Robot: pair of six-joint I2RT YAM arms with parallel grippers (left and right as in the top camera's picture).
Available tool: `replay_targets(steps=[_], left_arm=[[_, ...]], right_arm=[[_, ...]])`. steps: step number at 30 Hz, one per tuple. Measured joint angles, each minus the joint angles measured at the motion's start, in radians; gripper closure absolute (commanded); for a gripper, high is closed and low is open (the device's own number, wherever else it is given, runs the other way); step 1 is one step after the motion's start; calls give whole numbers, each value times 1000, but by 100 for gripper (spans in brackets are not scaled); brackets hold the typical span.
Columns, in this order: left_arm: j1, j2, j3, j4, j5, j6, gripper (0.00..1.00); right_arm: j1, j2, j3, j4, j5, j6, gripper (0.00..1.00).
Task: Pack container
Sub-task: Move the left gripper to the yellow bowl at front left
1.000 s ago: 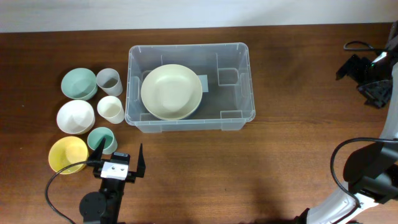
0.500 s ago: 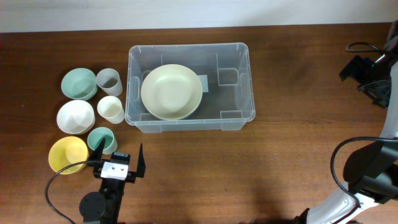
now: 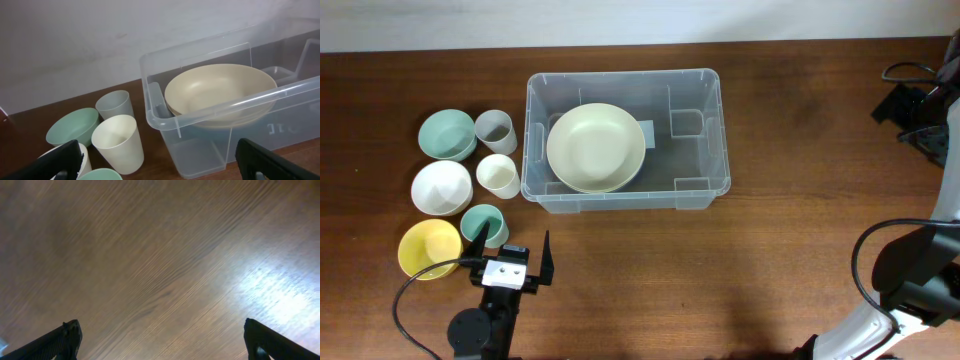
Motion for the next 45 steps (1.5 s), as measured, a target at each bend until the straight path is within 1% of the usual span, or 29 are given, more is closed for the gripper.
replay_targets(steps=[18,24,27,35,37,40,42,45], left_arm=[[0,0,0,5,0,0,0],[0,0,0,54,17,-2,0],[0,0,0,98,27,-22,0],[0,3,17,103,27,-44,0],[0,24,51,75,10,-47,0],[4,112,146,-15,-16,-47,0],[13,219,254,-120,-27,-51,0],[28,433,460,-270,-35,-54,0]], right_arm=[[0,11,-4,13,84,0,1],[0,17,-6,2,85,0,1],[0,17,-6,3,86,0,1],[0,17,-6,3,89,0,1],[0,17,-6,3,90,0,1],[0,17,-6,2,93,0,1],[0,17,-7,2,93,0,1],[0,17,-7,2,96,0,1]])
